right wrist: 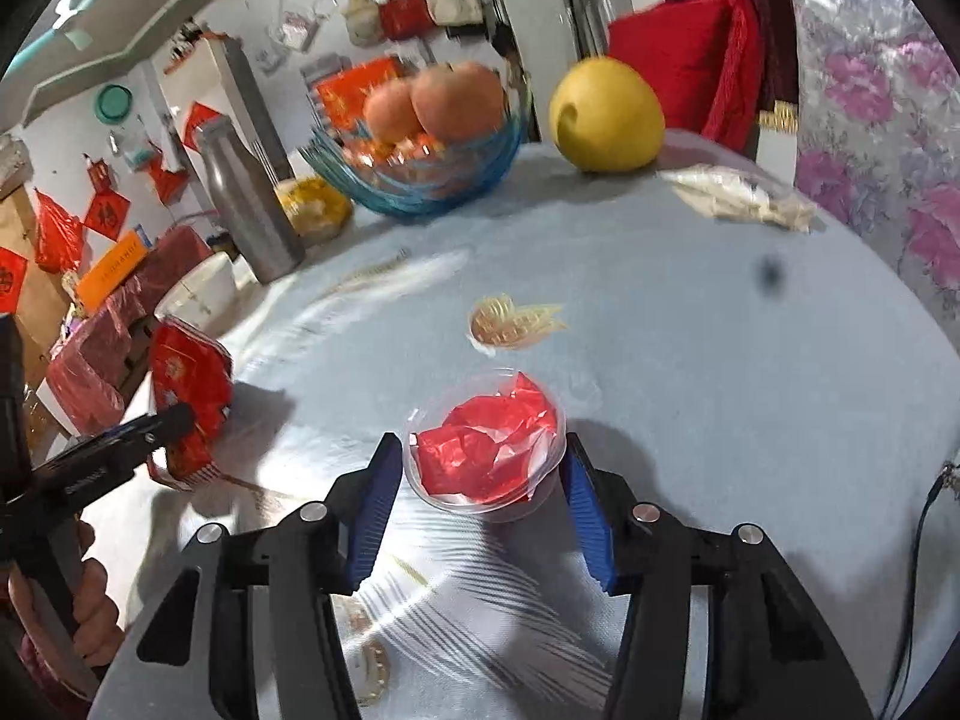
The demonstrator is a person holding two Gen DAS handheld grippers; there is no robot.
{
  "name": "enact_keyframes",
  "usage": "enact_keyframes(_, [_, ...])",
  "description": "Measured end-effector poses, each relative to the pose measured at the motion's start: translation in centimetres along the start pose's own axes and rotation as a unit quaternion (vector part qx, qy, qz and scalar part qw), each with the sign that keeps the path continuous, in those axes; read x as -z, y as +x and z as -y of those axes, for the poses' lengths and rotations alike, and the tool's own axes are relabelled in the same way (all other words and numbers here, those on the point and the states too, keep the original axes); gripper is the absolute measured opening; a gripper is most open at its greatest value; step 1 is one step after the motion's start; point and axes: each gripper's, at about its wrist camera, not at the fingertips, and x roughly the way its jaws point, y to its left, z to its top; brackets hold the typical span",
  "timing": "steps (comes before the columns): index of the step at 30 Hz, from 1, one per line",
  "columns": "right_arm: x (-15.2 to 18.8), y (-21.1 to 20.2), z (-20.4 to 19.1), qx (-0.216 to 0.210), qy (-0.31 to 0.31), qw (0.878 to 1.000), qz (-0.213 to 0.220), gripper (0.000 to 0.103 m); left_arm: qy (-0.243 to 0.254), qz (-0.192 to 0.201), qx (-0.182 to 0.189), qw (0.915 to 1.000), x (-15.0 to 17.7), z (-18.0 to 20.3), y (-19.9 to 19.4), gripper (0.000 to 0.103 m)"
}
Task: Collect trash
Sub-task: 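Carry both items to the red wastebasket and open the left tool to drop the snack bag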
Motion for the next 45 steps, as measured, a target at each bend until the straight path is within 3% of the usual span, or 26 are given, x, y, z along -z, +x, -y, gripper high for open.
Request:
enact_keyframes(7, [-0.5,-2.5,-0.4,-0.034,-0.005,0.998,0.057,0.054,-0.032,0.029,0.02,0.9989,0.6,-1.8,-3.2,0.054])
enact_keyframes(16, [-0.5,-4.8,-1.7,-0.077,0.003,0.994,0.078,0.054,-0.057,0.069,-0.018,0.9958,1.6,-5.7,-10.3,0.054])
enact_keyframes(29, [0.5,-12.2,-6.6,-0.16,-0.022,0.978,0.129,0.054,-0.076,0.136,-0.087,0.9839,4.9,-11.6,-22.1,0.054])
enact_keyframes(38, [2.5,-14.4,-11.0,-0.198,-0.062,0.971,0.122,0.054,-0.08,0.14,-0.141,0.9769,9.3,-15.7,-27.4,0.054])
enact_keyframes(45, [3.7,-14.1,-15.4,-0.234,-0.079,0.965,0.089,0.054,-0.114,0.12,-0.17,0.9714,13.1,-21.1,-29.7,0.054])
